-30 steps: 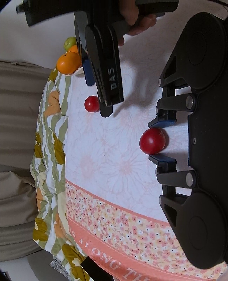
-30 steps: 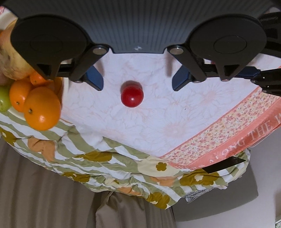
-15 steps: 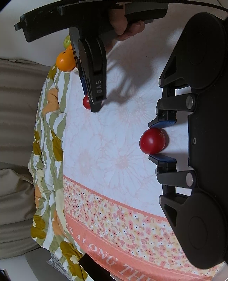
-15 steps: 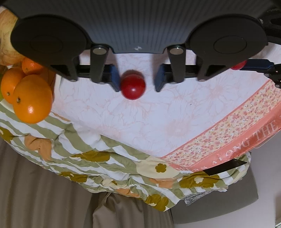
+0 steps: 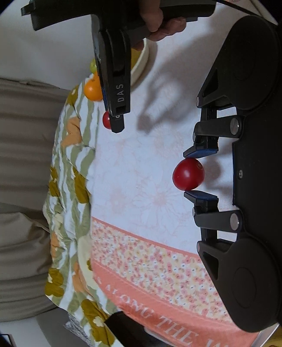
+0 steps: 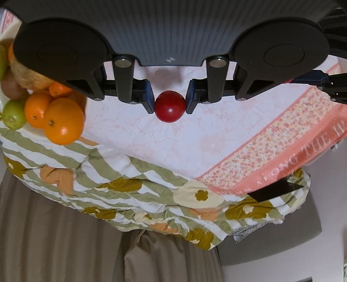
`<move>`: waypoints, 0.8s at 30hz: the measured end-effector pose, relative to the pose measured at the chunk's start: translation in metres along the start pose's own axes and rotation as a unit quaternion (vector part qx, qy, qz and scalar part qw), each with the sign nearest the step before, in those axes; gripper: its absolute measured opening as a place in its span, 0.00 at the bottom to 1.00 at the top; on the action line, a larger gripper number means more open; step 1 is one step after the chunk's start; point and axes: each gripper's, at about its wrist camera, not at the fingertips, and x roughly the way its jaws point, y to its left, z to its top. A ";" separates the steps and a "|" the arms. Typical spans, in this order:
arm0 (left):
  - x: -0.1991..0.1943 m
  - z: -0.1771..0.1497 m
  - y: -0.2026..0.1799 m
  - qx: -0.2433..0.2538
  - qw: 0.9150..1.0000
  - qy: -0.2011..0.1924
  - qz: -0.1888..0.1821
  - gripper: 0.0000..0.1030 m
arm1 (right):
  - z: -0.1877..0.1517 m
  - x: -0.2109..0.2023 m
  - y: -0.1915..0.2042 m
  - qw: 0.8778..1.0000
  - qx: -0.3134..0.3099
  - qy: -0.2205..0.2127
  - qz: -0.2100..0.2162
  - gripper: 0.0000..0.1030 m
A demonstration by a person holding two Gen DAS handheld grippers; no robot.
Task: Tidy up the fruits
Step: 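Carry both cherry tomatoes with the two tools over the white bowl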
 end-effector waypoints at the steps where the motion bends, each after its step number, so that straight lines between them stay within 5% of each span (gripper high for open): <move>1: -0.005 0.002 -0.001 0.003 1.000 -0.003 -0.002 0.34 | 0.001 -0.006 0.001 1.000 0.003 -0.002 -0.003 0.45; 12: -0.047 0.047 -0.023 0.057 0.995 -0.062 -0.054 0.34 | 0.007 -0.090 -0.006 0.996 0.063 -0.030 -0.059 0.45; 24: -0.028 0.104 -0.079 0.094 0.986 -0.088 -0.106 0.34 | 0.000 -0.139 -0.089 0.982 0.113 -0.042 -0.145 0.45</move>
